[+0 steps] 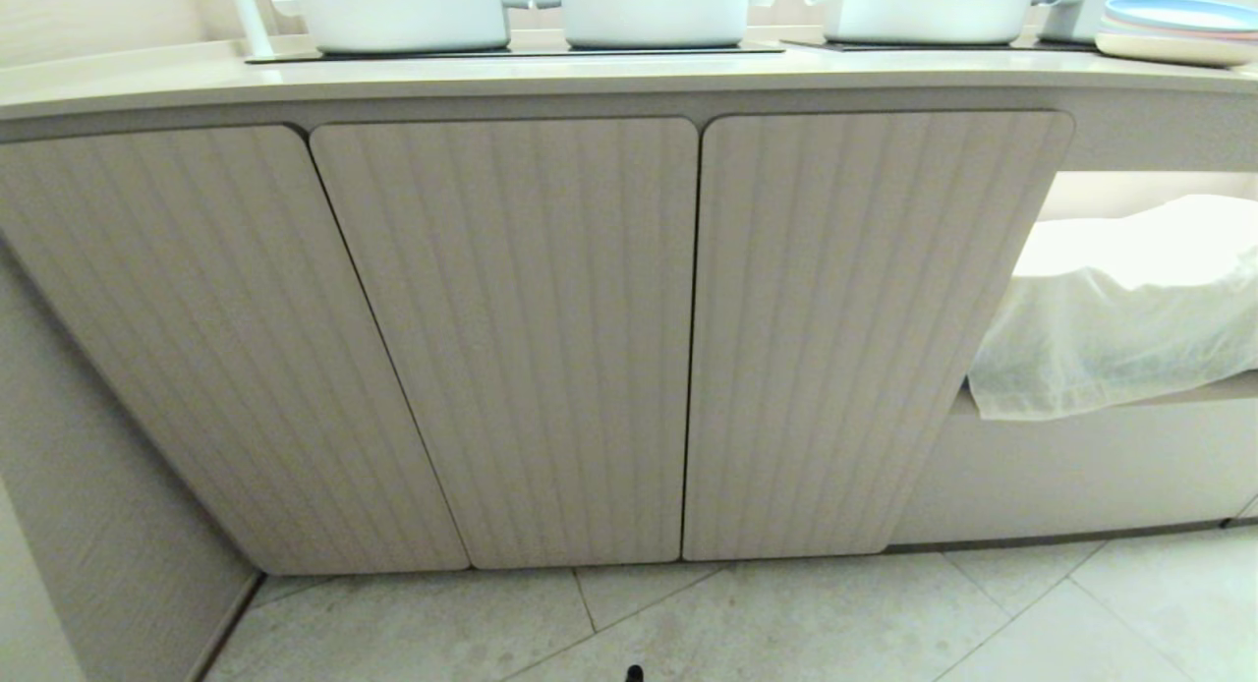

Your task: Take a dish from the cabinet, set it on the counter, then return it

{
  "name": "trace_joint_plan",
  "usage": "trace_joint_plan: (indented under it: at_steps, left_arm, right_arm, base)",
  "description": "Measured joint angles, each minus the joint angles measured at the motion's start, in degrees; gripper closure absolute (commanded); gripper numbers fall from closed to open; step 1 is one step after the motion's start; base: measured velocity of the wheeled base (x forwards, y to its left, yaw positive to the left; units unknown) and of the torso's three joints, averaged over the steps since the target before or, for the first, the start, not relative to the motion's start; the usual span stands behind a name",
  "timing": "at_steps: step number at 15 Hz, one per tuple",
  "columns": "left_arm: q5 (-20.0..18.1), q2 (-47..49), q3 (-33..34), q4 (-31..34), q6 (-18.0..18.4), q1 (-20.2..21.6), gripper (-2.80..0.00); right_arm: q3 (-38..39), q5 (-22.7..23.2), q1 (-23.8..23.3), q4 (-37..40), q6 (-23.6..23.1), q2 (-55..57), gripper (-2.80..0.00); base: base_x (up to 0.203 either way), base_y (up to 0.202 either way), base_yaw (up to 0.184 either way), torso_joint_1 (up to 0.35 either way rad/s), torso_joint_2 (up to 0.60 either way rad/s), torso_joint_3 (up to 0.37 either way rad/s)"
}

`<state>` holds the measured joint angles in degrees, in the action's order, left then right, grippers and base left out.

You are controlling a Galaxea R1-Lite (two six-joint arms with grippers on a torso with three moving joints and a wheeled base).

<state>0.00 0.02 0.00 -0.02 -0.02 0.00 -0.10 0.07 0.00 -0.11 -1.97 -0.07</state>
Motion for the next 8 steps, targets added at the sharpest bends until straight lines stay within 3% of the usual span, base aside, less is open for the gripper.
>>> trace_joint_plan:
  at_steps: [8]
  left_arm:
    - [0.00,0.00,0.00,0.00,0.00,0.00,0.00]
  right_arm:
    - [0.00,-0.07,0.00,-0.05,1.23,0.00,0.00]
  base:
    - [0.000,0.000,0.000,0.000,0.00,0.000]
